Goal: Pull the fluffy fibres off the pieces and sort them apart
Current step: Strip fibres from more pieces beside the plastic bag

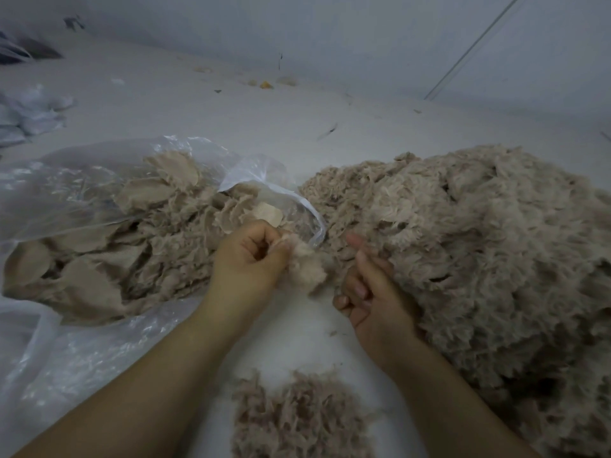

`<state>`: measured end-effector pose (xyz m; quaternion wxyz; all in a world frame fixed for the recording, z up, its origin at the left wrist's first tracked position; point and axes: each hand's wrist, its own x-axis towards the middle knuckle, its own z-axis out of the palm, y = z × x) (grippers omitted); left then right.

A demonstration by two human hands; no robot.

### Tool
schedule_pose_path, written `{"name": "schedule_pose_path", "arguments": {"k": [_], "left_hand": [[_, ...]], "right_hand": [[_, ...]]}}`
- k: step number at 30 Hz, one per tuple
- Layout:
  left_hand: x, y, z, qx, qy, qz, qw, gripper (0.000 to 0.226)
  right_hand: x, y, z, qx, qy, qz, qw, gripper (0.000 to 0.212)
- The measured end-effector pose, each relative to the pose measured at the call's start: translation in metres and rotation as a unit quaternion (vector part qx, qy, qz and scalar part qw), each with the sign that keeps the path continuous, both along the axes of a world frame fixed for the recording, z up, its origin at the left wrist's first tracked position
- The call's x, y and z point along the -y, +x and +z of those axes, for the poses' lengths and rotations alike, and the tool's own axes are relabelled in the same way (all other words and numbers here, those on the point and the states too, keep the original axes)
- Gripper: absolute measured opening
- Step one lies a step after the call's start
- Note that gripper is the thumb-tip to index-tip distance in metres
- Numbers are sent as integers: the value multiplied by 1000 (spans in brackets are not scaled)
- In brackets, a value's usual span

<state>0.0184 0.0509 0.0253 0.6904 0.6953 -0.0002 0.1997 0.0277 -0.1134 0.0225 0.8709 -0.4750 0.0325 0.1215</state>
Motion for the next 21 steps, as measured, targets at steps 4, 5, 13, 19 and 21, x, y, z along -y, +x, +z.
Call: {"name": "schedule_pose_path", "arguments": {"k": [4,5,13,19,21], "left_hand": [[14,-5,-2,80,172,55,980,15],[17,-6,0,102,206,50,972,12],[29,-13,1,195,355,-83,911,28],[23,-10,5,66,154,32,985,19],[20,-8,7,-20,66,-5,998,29]], "right_hand": [[3,-3,-4,79,-97,39,991,17],[3,-4,-5,85,-117,46,988,17],[2,-5,-3,102,-126,52,985,37],[1,-4,-1,21,-74,14,997,28],[0,-4,1,12,-58,15,998,29]]}}
